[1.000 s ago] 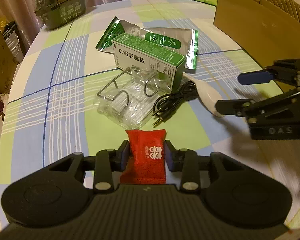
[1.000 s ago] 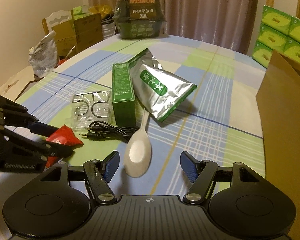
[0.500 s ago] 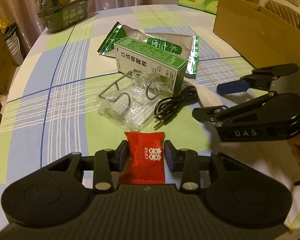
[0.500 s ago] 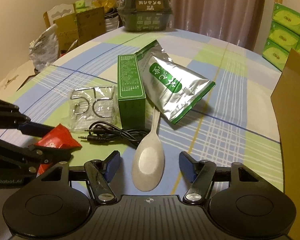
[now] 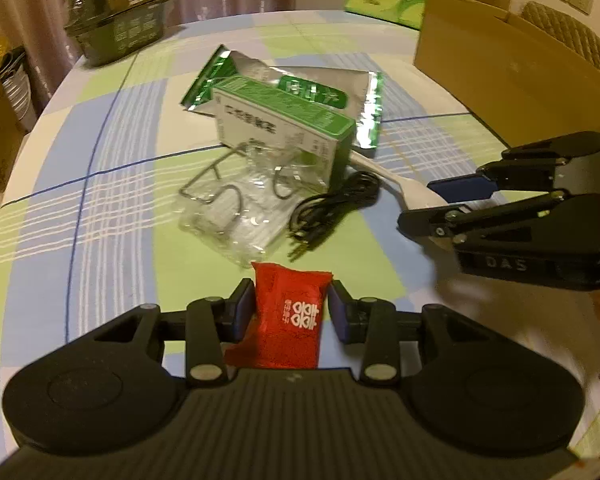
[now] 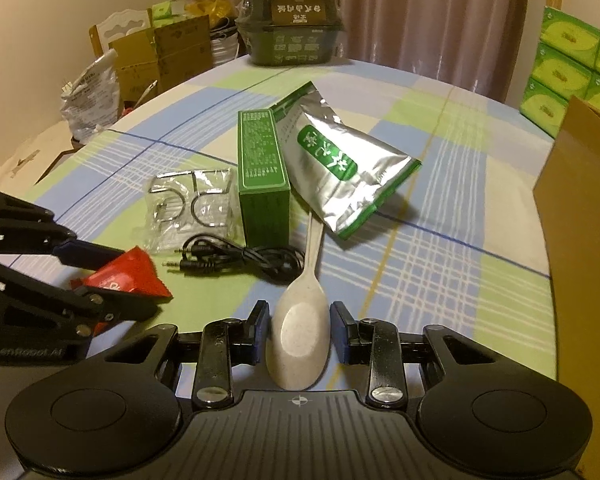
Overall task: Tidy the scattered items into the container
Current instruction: 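Carry the red packet and white spoon over the cardboard box with both grippers, then open the left gripper to drop the packet while the right drops the spoon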
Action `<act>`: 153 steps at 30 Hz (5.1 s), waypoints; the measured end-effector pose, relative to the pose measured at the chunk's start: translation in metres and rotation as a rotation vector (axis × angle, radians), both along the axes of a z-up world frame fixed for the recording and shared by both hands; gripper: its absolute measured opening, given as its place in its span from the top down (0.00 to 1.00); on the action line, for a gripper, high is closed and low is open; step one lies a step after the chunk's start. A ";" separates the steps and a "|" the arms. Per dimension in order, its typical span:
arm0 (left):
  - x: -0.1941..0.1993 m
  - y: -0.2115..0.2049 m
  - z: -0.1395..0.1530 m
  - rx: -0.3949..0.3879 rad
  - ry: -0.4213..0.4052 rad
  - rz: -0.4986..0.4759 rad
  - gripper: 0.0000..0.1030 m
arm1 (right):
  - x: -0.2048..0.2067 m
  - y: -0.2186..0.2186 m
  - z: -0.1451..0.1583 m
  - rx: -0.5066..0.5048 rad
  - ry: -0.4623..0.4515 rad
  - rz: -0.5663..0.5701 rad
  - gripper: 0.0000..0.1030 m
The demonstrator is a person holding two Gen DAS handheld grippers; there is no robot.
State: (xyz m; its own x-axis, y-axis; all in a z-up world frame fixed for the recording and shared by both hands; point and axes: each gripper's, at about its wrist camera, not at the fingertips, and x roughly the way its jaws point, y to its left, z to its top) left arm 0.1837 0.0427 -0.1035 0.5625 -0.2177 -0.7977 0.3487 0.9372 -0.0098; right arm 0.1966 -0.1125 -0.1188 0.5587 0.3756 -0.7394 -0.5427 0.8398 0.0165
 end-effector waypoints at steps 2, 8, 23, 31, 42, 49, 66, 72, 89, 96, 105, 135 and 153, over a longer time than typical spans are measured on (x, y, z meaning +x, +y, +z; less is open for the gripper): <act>-0.003 -0.005 0.000 -0.001 -0.003 -0.026 0.67 | -0.007 -0.007 0.002 -0.001 0.003 -0.003 0.71; -0.011 -0.020 0.000 -0.016 -0.005 -0.114 0.67 | -0.032 -0.039 0.010 -0.008 -0.008 -0.055 0.71; -0.039 -0.047 -0.001 0.090 -0.069 -0.250 0.50 | -0.062 -0.073 0.002 -0.004 -0.022 -0.133 0.71; -0.033 -0.037 -0.001 0.070 -0.051 -0.222 0.50 | -0.059 -0.073 -0.001 -0.005 -0.024 -0.131 0.52; -0.032 -0.035 -0.001 0.043 -0.039 -0.217 0.67 | -0.060 -0.074 -0.002 -0.001 -0.015 -0.132 0.46; -0.032 -0.037 0.000 0.056 -0.053 -0.234 0.74 | -0.060 -0.075 -0.003 0.003 -0.014 -0.144 0.46; -0.030 -0.039 0.003 -0.009 -0.050 -0.224 0.75 | -0.065 -0.073 0.010 0.006 -0.057 -0.152 0.72; -0.030 -0.038 0.006 -0.041 -0.053 -0.210 0.75 | -0.068 -0.072 0.022 0.014 -0.085 -0.151 0.72; -0.050 -0.055 0.039 -0.059 -0.090 -0.210 0.76 | -0.083 -0.082 0.077 0.050 -0.199 -0.171 0.72; -0.069 -0.082 0.061 -0.065 -0.116 -0.248 0.76 | -0.094 -0.100 0.105 0.078 -0.254 -0.211 0.72; -0.083 -0.125 0.090 -0.088 -0.148 -0.302 0.76 | -0.110 -0.139 0.133 0.091 -0.316 -0.280 0.72; -0.023 -0.256 0.145 -0.216 -0.186 -0.336 0.76 | -0.086 -0.264 0.149 0.087 -0.343 -0.473 0.72; 0.000 -0.283 0.127 -0.219 -0.149 -0.328 0.75 | -0.070 -0.291 0.134 0.107 -0.317 -0.508 0.72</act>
State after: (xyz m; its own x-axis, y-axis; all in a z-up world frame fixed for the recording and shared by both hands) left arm 0.1838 -0.2406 0.0237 0.5407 -0.5595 -0.6282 0.6408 0.7578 -0.1233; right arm 0.1263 -0.4037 0.0148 0.8747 0.0671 -0.4801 -0.0664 0.9976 0.0185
